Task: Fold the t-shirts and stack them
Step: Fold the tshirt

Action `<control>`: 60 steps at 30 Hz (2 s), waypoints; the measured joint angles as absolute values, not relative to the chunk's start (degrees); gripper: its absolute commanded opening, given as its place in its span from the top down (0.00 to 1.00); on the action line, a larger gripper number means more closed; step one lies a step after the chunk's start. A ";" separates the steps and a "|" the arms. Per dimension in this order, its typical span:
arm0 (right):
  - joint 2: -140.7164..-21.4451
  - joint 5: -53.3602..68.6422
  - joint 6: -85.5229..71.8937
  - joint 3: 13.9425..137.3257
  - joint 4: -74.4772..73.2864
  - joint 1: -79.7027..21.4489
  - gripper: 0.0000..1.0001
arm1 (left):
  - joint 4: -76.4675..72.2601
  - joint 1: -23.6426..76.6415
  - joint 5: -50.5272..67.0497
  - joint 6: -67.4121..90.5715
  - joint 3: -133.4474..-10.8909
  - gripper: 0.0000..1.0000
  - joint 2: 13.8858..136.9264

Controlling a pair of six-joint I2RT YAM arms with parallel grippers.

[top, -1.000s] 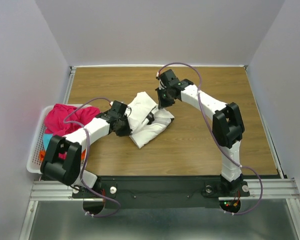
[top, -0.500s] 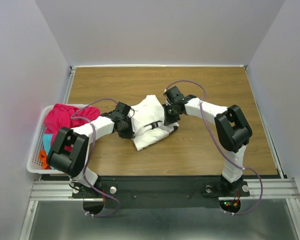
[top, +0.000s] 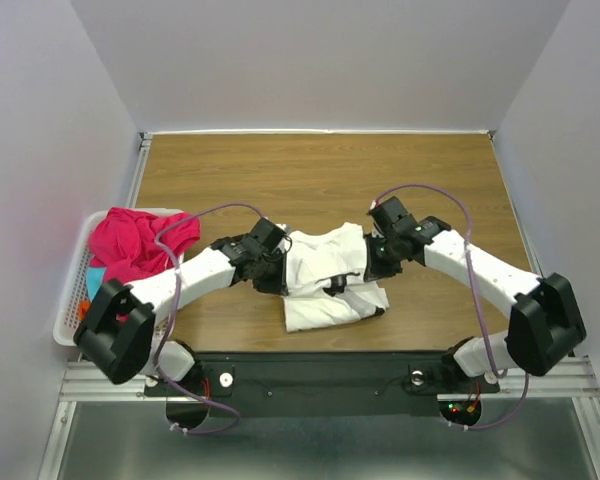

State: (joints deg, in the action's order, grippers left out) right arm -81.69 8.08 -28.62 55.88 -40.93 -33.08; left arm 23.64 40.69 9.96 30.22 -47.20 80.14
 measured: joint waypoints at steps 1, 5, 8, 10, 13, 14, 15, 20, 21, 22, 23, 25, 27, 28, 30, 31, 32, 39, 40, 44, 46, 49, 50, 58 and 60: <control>-80.16 7.31 -28.45 57.01 -42.28 -33.08 0.99 | 24.34 40.64 9.52 30.46 -47.51 1.00 78.94; -76.42 2.85 -27.11 63.92 -47.16 -33.08 0.99 | 27.05 40.49 8.34 30.96 -51.99 1.00 74.00; -75.50 0.01 -26.09 68.82 -50.15 -33.08 0.99 | 28.60 40.45 7.86 30.94 -55.51 1.00 73.19; -75.40 -1.28 -25.43 71.55 -52.16 -33.08 0.99 | 29.45 40.45 7.40 30.92 -57.36 1.00 73.19; -75.42 -2.81 -24.60 74.85 -54.65 -33.08 0.99 | 30.94 40.42 6.81 30.92 -59.44 1.00 73.14; -75.42 -3.25 -24.32 75.75 -55.22 -33.08 0.99 | 31.40 40.42 6.52 30.94 -60.10 1.00 73.03; -75.44 -3.62 -23.99 76.47 -55.72 -33.08 0.99 | 31.75 40.42 6.17 30.92 -60.62 1.00 72.99; -76.25 -5.50 -22.79 78.65 -57.21 -33.08 0.99 | 32.99 40.40 5.08 30.92 -63.20 1.00 72.97; -76.55 -5.65 -22.63 78.83 -57.32 -33.08 0.99 | 33.15 40.40 4.78 30.92 -63.77 1.00 72.97; -77.08 -5.87 -22.48 79.15 -57.54 -33.08 0.99 | 33.17 40.38 4.54 30.92 -64.16 1.00 72.97; -77.49 -6.07 -22.41 79.37 -57.69 -33.08 0.99 | 33.30 40.38 4.19 30.92 -64.75 1.00 72.97; -78.28 -6.07 -22.24 79.94 -57.93 -33.08 0.99 | 33.32 40.38 3.77 30.94 -65.34 1.00 72.95; -78.83 -6.02 -22.17 80.73 -58.06 -33.08 0.99 | 33.23 40.38 3.31 30.98 -65.69 1.00 72.64; -78.89 -5.65 -22.11 81.01 -58.04 -33.08 0.99 | 33.23 40.38 3.20 30.98 -65.69 1.00 72.44; -78.87 -4.40 -22.00 81.54 -57.91 -33.08 0.99 | 33.23 40.38 2.98 31.16 -65.69 1.00 71.44; -78.83 -3.14 -22.00 81.60 -57.65 -33.08 0.99 | 33.12 40.38 2.90 31.29 -65.69 1.00 70.85; -78.78 -1.96 -22.02 81.60 -57.39 -33.08 0.99 | 33.04 40.38 2.81 31.42 -65.69 1.00 70.17; -78.76 2.42 -22.28 80.90 -55.94 -33.08 0.99 | 32.75 40.01 0.58 33.36 -65.58 1.00 65.76; -78.76 2.76 -22.37 80.47 -55.94 -33.08 0.99 | 32.53 39.77 0.12 33.80 -65.32 1.00 65.17; -78.78 3.81 -22.74 79.59 -55.90 -32.88 0.99 | 32.40 38.59 -0.78 35.14 -64.10 1.00 64.23; -78.83 4.78 -22.92 79.29 -55.59 -32.60 0.99 | 32.38 38.04 -1.21 35.86 -63.09 1.00 64.23; -79.26 5.72 -23.14 78.83 -55.18 -32.38 0.99 | 31.79 37.23 -1.63 36.32 -61.65 1.00 64.25; -79.66 6.04 -23.16 78.81 -54.98 -32.18 0.99 | 31.59 36.95 -1.67 36.34 -61.34 1.00 64.31; -85.86 6.72 -23.35 78.81 -52.03 -28.32 0.99 | 27.27 31.79 -1.19 33.80 -61.19 1.00 69.38; -87.70 7.27 -23.35 78.83 -51.42 -27.29 0.99 | 25.82 30.41 -0.78 32.27 -61.69 1.00 72.75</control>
State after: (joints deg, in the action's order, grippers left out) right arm -87.70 7.27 -23.35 78.83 -51.42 -27.29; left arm 25.82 30.41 -0.78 32.27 -61.69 72.75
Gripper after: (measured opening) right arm 0.040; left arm 0.184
